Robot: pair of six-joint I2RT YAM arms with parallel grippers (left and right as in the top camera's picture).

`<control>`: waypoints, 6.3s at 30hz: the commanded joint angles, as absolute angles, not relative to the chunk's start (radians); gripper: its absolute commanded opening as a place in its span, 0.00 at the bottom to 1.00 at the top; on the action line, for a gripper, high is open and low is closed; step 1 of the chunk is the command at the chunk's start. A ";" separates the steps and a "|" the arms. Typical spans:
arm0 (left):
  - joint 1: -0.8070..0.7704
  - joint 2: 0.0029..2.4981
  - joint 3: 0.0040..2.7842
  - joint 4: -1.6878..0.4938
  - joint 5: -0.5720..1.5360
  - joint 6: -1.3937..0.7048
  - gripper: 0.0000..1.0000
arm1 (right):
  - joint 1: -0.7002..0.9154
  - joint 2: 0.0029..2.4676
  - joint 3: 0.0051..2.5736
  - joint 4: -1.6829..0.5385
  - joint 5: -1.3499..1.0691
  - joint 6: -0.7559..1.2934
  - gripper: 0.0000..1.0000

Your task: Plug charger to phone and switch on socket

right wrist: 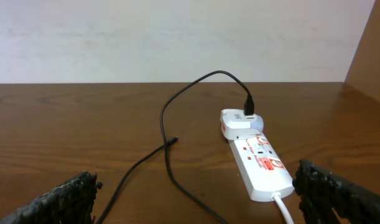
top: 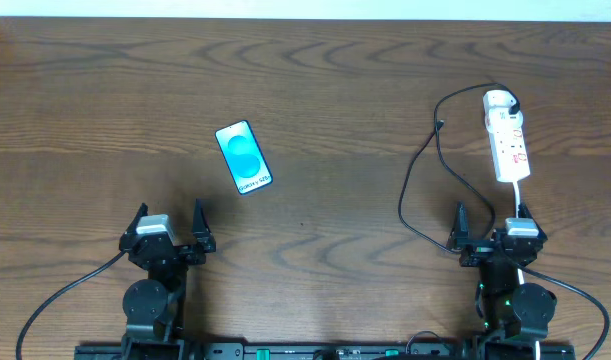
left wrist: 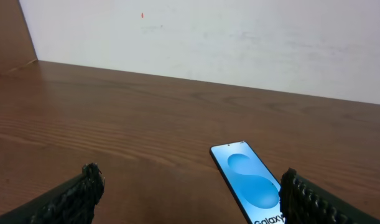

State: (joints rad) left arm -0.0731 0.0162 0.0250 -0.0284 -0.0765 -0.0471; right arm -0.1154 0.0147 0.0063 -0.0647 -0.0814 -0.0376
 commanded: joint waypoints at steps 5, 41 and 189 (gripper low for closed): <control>-0.070 0.019 0.004 -0.063 -0.086 -0.034 0.92 | -0.114 0.010 0.006 -0.070 -0.081 -0.050 0.99; -0.070 0.023 0.114 -0.044 -0.086 -0.076 0.92 | -0.114 0.010 0.006 -0.070 -0.081 -0.050 0.99; -0.252 2.104 1.409 -0.723 -0.034 -0.693 0.82 | -0.114 0.010 0.006 -0.070 -0.081 -0.050 0.99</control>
State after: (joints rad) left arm -0.2562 2.0903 1.4345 -0.6945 -0.0475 -0.6846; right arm -0.1154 0.0147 0.0063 -0.0658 -0.0814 -0.0380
